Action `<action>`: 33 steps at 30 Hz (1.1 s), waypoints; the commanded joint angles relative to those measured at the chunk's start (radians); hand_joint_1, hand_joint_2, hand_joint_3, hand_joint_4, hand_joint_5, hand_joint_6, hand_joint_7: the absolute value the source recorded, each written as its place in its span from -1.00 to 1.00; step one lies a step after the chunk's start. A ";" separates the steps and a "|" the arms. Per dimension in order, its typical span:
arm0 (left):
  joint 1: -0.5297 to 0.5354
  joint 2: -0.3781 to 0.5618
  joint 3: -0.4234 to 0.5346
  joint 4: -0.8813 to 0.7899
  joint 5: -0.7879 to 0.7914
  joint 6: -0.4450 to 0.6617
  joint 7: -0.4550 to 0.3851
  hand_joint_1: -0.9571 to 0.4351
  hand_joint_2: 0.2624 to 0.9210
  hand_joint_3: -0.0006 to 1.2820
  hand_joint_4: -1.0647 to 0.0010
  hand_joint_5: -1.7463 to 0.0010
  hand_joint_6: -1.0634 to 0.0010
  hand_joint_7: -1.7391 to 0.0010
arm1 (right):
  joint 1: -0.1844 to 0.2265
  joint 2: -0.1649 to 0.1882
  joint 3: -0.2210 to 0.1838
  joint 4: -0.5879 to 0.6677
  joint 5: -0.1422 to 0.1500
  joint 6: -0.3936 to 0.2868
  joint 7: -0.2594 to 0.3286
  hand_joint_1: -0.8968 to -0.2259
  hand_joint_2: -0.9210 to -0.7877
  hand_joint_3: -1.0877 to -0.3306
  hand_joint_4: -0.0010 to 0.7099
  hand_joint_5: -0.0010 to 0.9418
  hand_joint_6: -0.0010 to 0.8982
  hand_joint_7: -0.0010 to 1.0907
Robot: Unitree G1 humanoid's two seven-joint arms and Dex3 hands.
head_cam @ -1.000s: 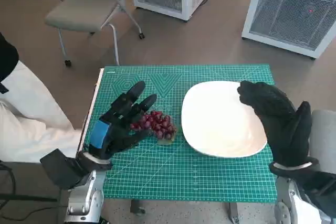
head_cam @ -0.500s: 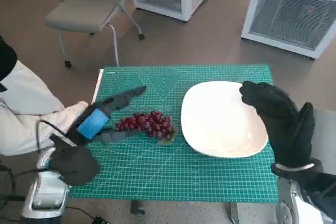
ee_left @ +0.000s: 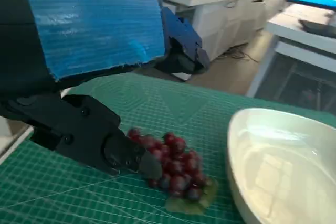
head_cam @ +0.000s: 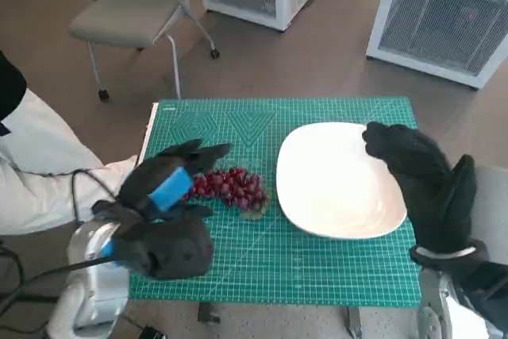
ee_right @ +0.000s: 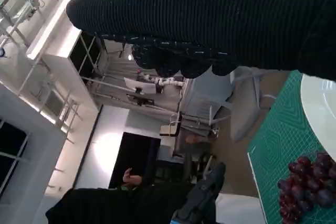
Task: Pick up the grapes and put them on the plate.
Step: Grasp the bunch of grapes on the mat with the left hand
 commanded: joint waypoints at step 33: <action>-0.406 -0.189 -0.310 0.775 0.180 0.068 0.087 0.15 0.48 -1.00 0.58 1.00 0.18 1.00 | 0.025 -0.009 -0.002 -0.001 -0.012 0.017 -0.005 0.28 -1.00 0.19 0.16 0.34 -0.62 0.75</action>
